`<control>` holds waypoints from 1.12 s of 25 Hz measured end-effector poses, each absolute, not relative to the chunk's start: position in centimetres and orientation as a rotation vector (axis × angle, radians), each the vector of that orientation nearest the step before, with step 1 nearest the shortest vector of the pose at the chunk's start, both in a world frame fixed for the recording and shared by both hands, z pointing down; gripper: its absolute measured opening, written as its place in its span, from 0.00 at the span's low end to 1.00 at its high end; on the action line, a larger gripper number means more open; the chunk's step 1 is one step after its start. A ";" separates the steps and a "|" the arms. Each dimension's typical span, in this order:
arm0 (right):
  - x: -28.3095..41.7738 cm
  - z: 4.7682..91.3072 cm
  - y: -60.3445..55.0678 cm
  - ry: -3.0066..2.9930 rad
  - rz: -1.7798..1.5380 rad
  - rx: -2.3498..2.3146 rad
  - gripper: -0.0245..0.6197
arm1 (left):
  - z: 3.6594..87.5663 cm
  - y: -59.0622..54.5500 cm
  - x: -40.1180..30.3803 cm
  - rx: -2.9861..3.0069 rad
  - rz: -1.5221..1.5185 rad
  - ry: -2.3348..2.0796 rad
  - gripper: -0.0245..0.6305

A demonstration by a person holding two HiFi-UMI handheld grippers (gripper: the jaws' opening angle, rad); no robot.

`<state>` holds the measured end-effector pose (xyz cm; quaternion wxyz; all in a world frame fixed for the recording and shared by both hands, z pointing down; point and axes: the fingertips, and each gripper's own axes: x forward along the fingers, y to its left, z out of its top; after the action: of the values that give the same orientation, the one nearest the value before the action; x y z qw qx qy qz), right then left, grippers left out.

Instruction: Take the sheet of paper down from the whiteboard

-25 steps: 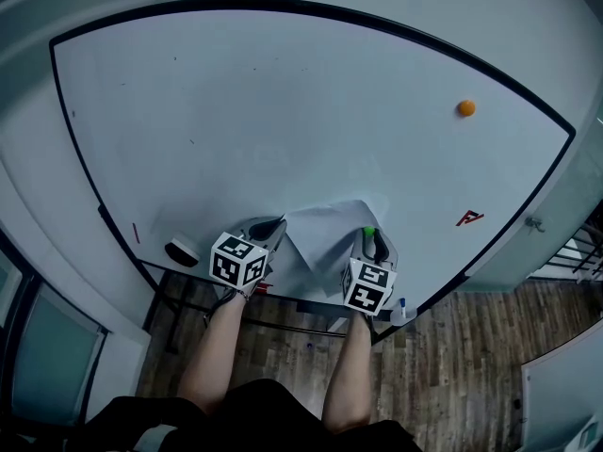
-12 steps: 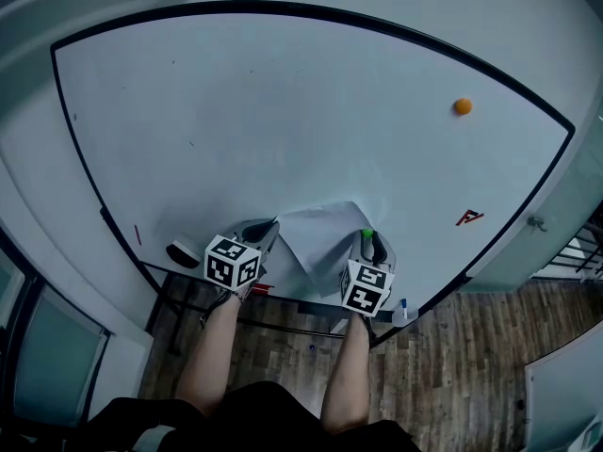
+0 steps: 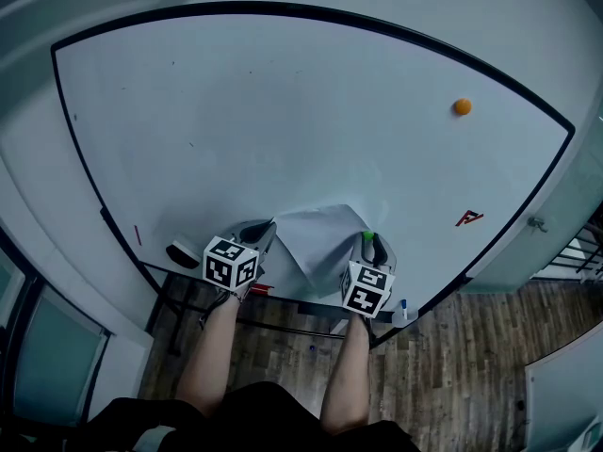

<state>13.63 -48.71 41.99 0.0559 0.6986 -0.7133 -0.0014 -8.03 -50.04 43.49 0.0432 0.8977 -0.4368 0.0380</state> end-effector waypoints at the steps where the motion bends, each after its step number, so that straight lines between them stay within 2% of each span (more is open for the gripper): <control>1: 13.7 42.0 -48.7 -2.165 -0.003 2.121 0.24 | 43.5 -50.0 -8.1 2.744 0.117 -1.339 0.07; 19: 13.7 42.4 -48.7 -2.162 -0.001 2.110 0.24 | 44.8 -50.5 -9.0 2.698 0.125 -1.361 0.07; 28: 13.9 42.5 -48.7 -2.134 -0.012 2.136 0.24 | 45.6 -50.7 -11.9 2.623 0.137 -1.456 0.07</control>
<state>13.87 -48.74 42.49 0.0613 0.7061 -0.7055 -0.0039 -11.86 -50.71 45.60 0.0690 0.8714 -0.4836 0.0456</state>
